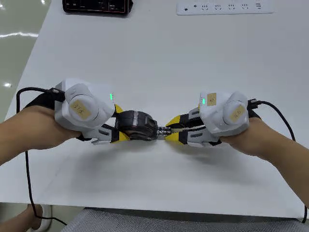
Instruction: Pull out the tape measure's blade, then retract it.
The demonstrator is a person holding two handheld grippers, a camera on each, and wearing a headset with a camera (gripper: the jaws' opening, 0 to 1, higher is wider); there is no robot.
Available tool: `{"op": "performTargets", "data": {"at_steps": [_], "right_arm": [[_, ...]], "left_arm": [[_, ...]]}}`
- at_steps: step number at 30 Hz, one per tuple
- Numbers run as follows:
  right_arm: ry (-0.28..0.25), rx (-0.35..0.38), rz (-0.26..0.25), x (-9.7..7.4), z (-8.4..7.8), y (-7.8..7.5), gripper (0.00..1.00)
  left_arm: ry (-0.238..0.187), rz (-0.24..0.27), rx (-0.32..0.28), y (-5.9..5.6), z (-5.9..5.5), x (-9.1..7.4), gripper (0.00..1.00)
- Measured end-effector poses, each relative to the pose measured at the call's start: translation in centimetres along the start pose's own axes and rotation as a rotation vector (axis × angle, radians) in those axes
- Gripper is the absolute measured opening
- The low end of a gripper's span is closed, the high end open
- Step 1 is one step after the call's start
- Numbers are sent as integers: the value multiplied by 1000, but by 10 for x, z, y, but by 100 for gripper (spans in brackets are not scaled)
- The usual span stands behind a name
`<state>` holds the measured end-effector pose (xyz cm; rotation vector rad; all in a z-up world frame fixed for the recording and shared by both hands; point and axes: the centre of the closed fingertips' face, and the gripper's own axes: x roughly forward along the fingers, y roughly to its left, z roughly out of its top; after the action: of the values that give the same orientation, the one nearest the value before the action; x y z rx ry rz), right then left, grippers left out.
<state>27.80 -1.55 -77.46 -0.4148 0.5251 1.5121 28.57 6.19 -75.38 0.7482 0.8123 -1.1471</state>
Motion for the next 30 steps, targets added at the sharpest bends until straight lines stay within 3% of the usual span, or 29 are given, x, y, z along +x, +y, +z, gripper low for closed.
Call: {"op": "performTargets", "data": {"at_steps": [30], "right_arm": [[44,6,-17,-33,-21,0,10]], "left_arm": [[-3,2,-1,0,1,1,25]]}}
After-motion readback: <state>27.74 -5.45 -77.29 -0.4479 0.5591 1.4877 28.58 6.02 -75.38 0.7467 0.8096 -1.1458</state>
